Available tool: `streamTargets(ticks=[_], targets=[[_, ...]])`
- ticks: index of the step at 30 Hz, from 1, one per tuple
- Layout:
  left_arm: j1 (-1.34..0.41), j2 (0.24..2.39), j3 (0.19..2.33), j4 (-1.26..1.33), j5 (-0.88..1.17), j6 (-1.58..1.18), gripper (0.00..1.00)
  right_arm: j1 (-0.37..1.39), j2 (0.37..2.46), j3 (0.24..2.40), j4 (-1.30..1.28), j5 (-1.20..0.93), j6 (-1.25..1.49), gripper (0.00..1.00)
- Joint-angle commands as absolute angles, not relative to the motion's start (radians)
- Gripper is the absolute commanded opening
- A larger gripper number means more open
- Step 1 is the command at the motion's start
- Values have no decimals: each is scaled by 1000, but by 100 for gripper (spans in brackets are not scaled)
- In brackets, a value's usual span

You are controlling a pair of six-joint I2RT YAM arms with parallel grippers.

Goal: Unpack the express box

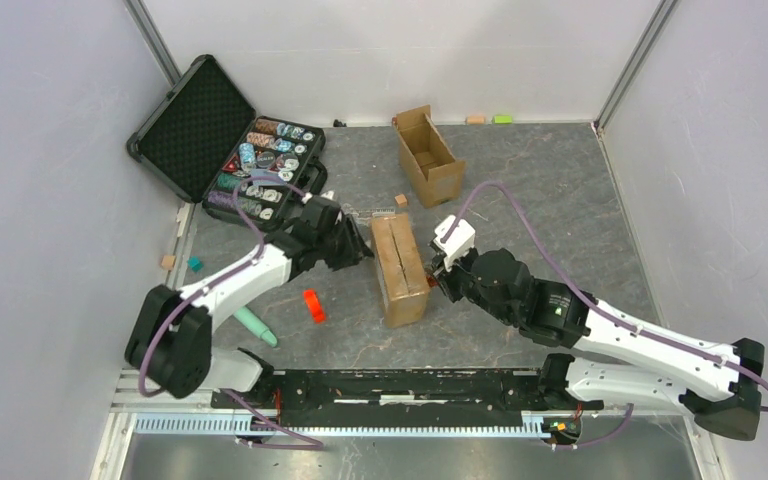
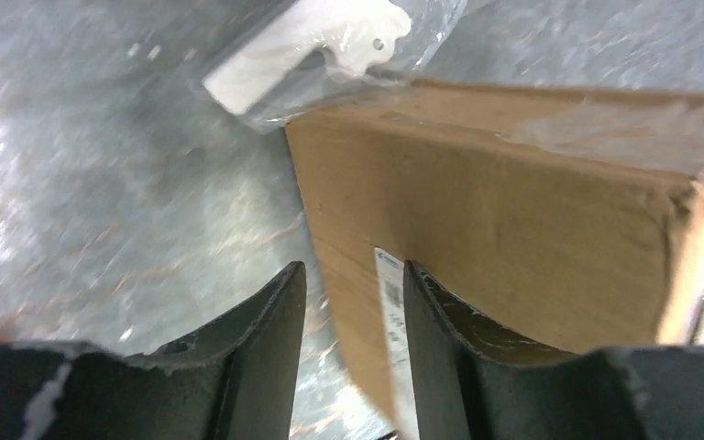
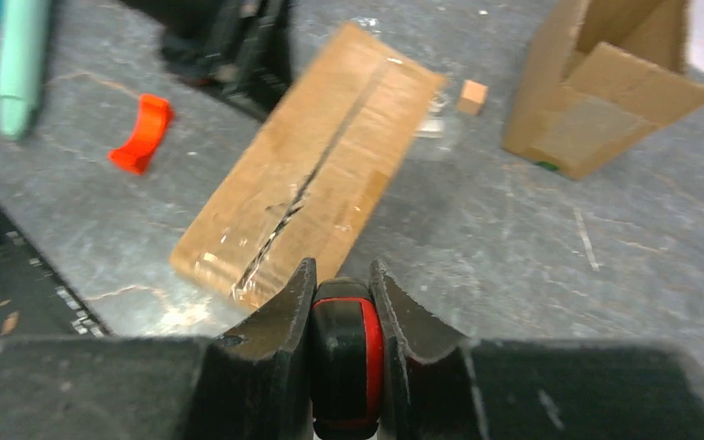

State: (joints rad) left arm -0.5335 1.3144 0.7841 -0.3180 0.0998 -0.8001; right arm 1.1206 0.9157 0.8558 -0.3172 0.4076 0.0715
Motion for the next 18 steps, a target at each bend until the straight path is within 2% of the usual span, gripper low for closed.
streamTargets(ticks=[1,9,18], targets=[[-543,1426,942,-190,156,-751,52,1151,882,839,-247,301,203,0],[-624,1603,1112,-213,324,-679,60,1166,1006,879,-86,314,228,0],[-567,1525,1228,-373,208,-566,74,1163,984,1021,-321,438,149,0]])
